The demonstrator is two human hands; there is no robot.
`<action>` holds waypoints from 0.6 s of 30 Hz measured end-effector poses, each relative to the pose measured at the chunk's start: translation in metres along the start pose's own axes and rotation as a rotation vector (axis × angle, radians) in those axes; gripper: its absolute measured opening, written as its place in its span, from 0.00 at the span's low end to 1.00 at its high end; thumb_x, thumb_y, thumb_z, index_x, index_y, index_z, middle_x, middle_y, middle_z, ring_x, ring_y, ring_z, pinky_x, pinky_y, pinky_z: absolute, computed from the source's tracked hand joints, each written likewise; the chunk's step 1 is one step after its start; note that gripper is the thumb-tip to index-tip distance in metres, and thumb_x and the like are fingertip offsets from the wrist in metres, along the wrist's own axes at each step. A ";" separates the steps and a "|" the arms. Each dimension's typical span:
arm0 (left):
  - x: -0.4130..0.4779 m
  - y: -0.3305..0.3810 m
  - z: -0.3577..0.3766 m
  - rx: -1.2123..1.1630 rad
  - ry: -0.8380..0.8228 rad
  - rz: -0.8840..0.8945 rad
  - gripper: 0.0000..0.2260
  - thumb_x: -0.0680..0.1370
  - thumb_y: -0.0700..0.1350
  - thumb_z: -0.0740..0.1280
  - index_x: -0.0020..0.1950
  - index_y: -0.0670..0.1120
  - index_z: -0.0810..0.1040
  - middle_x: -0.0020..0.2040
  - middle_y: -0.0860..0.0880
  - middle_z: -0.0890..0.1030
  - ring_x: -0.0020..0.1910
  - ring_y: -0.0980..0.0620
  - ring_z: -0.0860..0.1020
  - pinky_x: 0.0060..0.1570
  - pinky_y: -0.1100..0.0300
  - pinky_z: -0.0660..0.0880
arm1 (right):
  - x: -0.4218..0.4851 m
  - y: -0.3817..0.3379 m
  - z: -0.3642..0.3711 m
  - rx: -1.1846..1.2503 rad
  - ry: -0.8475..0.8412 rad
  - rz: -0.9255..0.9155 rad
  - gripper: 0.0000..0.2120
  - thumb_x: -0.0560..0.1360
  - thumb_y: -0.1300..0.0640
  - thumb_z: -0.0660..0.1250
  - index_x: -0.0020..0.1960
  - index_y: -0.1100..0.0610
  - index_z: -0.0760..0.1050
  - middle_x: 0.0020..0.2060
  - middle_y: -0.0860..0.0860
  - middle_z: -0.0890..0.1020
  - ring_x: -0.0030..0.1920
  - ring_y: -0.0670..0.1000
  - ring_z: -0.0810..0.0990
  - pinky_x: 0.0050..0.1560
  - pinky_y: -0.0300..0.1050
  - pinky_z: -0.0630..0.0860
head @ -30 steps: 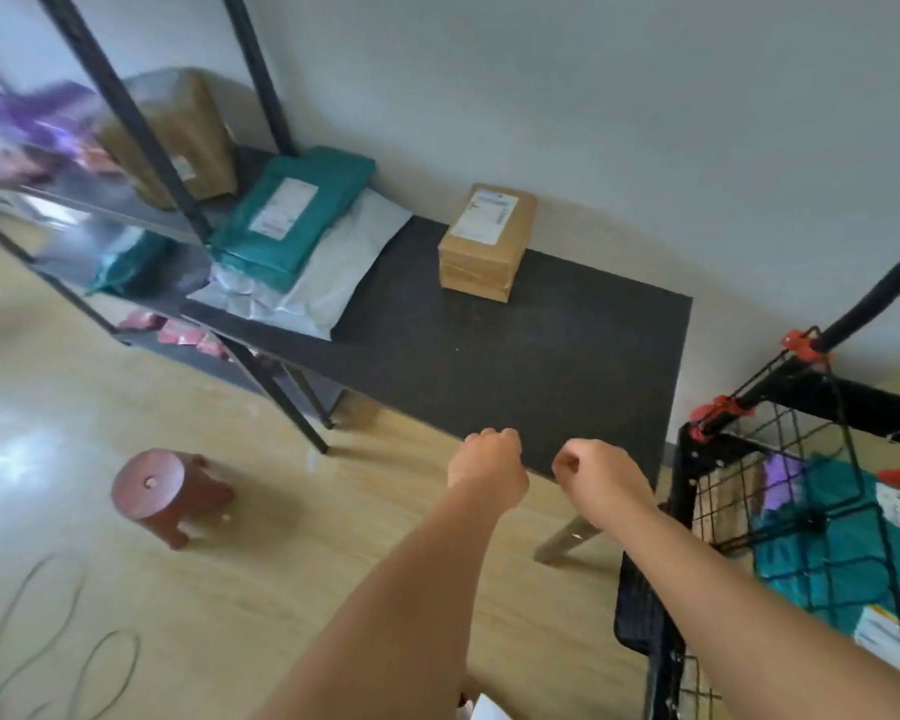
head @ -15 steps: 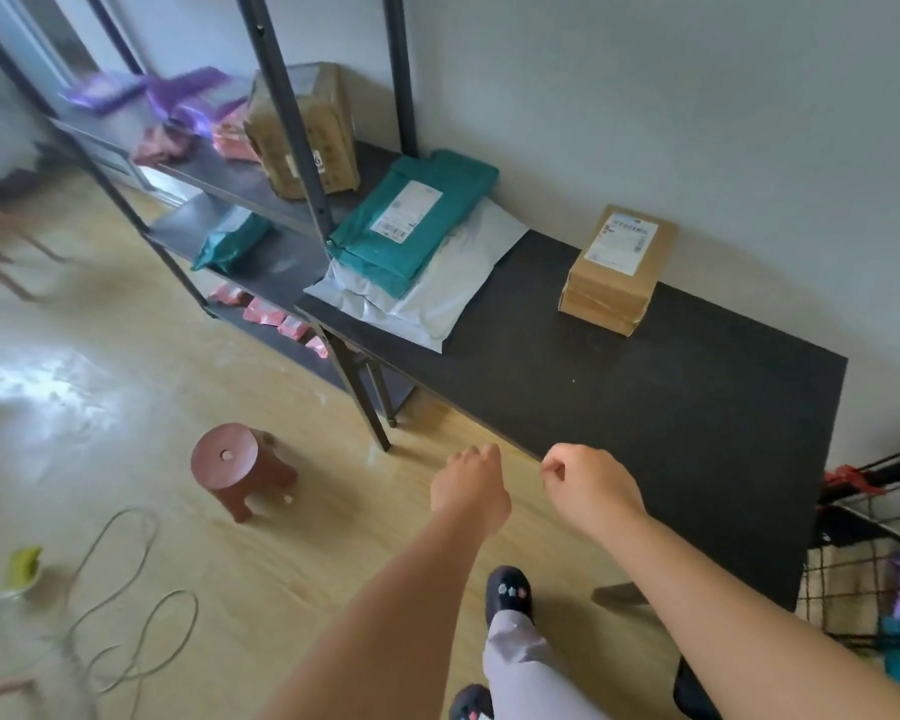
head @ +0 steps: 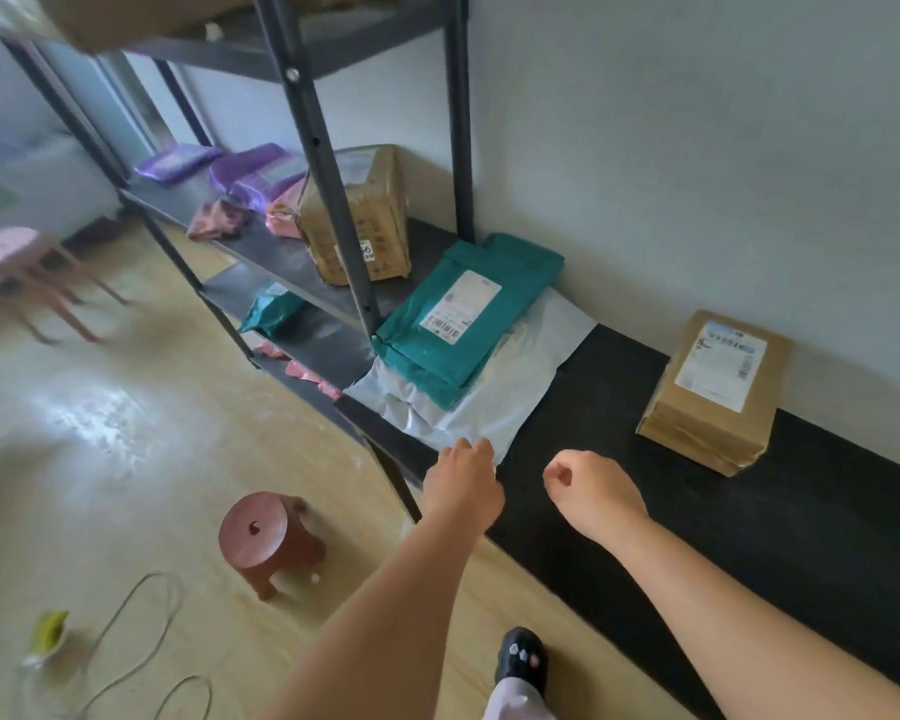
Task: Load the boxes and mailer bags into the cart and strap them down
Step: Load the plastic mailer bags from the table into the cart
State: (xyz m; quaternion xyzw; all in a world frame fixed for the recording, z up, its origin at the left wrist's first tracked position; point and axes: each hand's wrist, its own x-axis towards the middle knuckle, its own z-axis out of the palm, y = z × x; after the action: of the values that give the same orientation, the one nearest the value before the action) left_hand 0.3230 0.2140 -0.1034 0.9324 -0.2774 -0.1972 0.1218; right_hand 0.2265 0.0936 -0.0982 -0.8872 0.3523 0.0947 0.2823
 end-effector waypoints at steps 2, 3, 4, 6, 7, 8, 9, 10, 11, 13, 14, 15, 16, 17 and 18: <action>0.028 0.010 -0.012 -0.010 0.019 0.005 0.19 0.75 0.39 0.62 0.66 0.48 0.71 0.60 0.47 0.73 0.60 0.46 0.73 0.51 0.51 0.75 | 0.026 -0.005 -0.011 0.006 0.004 0.002 0.06 0.80 0.52 0.64 0.55 0.46 0.77 0.47 0.45 0.81 0.45 0.47 0.80 0.42 0.41 0.78; 0.041 0.015 -0.017 -0.017 0.030 0.011 0.19 0.75 0.38 0.61 0.66 0.48 0.71 0.60 0.47 0.73 0.59 0.46 0.73 0.49 0.52 0.75 | 0.039 -0.007 -0.016 0.013 0.011 0.004 0.06 0.79 0.51 0.64 0.54 0.46 0.77 0.47 0.45 0.81 0.45 0.47 0.80 0.43 0.42 0.78; 0.053 0.020 -0.021 -0.027 0.043 0.017 0.20 0.75 0.38 0.61 0.67 0.49 0.71 0.61 0.48 0.73 0.60 0.46 0.73 0.48 0.53 0.74 | 0.052 -0.009 -0.021 0.023 0.021 0.004 0.06 0.79 0.51 0.64 0.54 0.47 0.77 0.47 0.45 0.81 0.45 0.47 0.80 0.44 0.43 0.79; 0.072 0.026 -0.027 -0.045 0.064 0.023 0.20 0.76 0.38 0.61 0.67 0.50 0.71 0.61 0.48 0.73 0.60 0.47 0.72 0.47 0.54 0.73 | 0.074 -0.014 -0.028 0.055 0.036 0.003 0.06 0.80 0.51 0.64 0.54 0.48 0.78 0.46 0.45 0.82 0.44 0.46 0.80 0.45 0.43 0.80; 0.079 0.026 -0.028 -0.044 0.070 0.022 0.20 0.76 0.38 0.61 0.67 0.50 0.71 0.61 0.48 0.73 0.60 0.47 0.72 0.48 0.55 0.73 | 0.082 -0.017 -0.031 0.084 0.033 0.007 0.06 0.80 0.51 0.63 0.54 0.48 0.78 0.47 0.45 0.82 0.44 0.46 0.80 0.45 0.43 0.80; 0.085 0.025 -0.030 -0.036 0.074 0.019 0.20 0.76 0.38 0.61 0.67 0.50 0.71 0.61 0.48 0.73 0.61 0.47 0.71 0.49 0.54 0.73 | 0.089 -0.019 -0.033 0.120 0.024 0.013 0.07 0.80 0.51 0.63 0.55 0.48 0.78 0.48 0.46 0.82 0.45 0.46 0.80 0.47 0.44 0.80; 0.091 0.023 -0.031 -0.027 0.078 0.013 0.20 0.76 0.38 0.61 0.68 0.50 0.71 0.62 0.48 0.73 0.61 0.47 0.71 0.50 0.54 0.74 | 0.094 -0.021 -0.034 0.156 0.014 0.020 0.08 0.80 0.51 0.63 0.56 0.49 0.78 0.49 0.46 0.82 0.47 0.47 0.80 0.48 0.44 0.80; 0.096 0.021 -0.033 -0.021 0.082 0.005 0.20 0.76 0.38 0.61 0.68 0.49 0.71 0.62 0.49 0.73 0.61 0.47 0.71 0.51 0.54 0.73 | 0.099 -0.023 -0.034 0.190 0.006 0.025 0.09 0.80 0.51 0.63 0.57 0.49 0.78 0.50 0.46 0.82 0.49 0.48 0.81 0.50 0.45 0.80; 0.102 0.020 -0.036 -0.021 0.087 -0.002 0.21 0.76 0.38 0.61 0.68 0.49 0.71 0.61 0.49 0.73 0.61 0.47 0.70 0.51 0.55 0.73 | 0.103 -0.024 -0.035 0.222 0.001 0.030 0.09 0.80 0.51 0.63 0.58 0.50 0.78 0.50 0.46 0.82 0.50 0.48 0.81 0.51 0.46 0.80; 0.117 0.019 -0.044 -0.030 0.106 -0.010 0.20 0.75 0.38 0.60 0.67 0.48 0.71 0.59 0.48 0.72 0.59 0.47 0.70 0.49 0.56 0.71 | 0.113 -0.026 -0.040 0.286 -0.006 0.038 0.10 0.80 0.51 0.63 0.59 0.51 0.77 0.49 0.46 0.81 0.50 0.48 0.81 0.51 0.46 0.80; 0.124 0.020 -0.048 -0.036 0.117 -0.010 0.19 0.75 0.38 0.60 0.66 0.47 0.71 0.58 0.48 0.72 0.58 0.47 0.70 0.47 0.56 0.71 | 0.118 -0.027 -0.042 0.317 -0.007 0.045 0.10 0.80 0.52 0.64 0.59 0.51 0.77 0.48 0.46 0.80 0.49 0.48 0.81 0.50 0.45 0.79; 0.131 0.022 -0.051 -0.039 0.122 -0.004 0.19 0.75 0.38 0.60 0.65 0.47 0.71 0.57 0.48 0.72 0.58 0.47 0.70 0.46 0.56 0.70 | 0.123 -0.029 -0.044 0.347 -0.005 0.055 0.10 0.79 0.53 0.65 0.60 0.51 0.76 0.48 0.46 0.79 0.49 0.48 0.81 0.49 0.44 0.79; 0.138 0.023 -0.054 -0.038 0.122 0.005 0.19 0.75 0.38 0.60 0.66 0.47 0.71 0.58 0.48 0.72 0.58 0.47 0.69 0.47 0.56 0.70 | 0.127 -0.030 -0.045 0.374 -0.003 0.069 0.10 0.79 0.53 0.65 0.60 0.51 0.76 0.48 0.46 0.79 0.49 0.48 0.81 0.49 0.43 0.78; 0.145 0.025 -0.056 -0.033 0.120 0.011 0.19 0.75 0.38 0.61 0.66 0.47 0.71 0.59 0.48 0.72 0.59 0.46 0.69 0.48 0.55 0.70 | 0.132 -0.032 -0.046 0.399 0.002 0.087 0.11 0.79 0.54 0.65 0.60 0.51 0.76 0.48 0.46 0.79 0.49 0.48 0.81 0.49 0.43 0.78; 0.152 0.026 -0.059 -0.029 0.119 0.014 0.20 0.75 0.38 0.61 0.66 0.47 0.71 0.61 0.47 0.71 0.61 0.46 0.69 0.50 0.55 0.71 | 0.136 -0.034 -0.047 0.420 0.007 0.105 0.11 0.79 0.54 0.66 0.61 0.51 0.75 0.48 0.47 0.79 0.50 0.48 0.81 0.50 0.43 0.78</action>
State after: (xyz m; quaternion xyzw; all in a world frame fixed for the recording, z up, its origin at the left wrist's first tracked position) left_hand 0.4532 0.1140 -0.0879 0.9386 -0.2733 -0.1446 0.1531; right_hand 0.3484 0.0092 -0.0946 -0.7898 0.4108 0.0308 0.4544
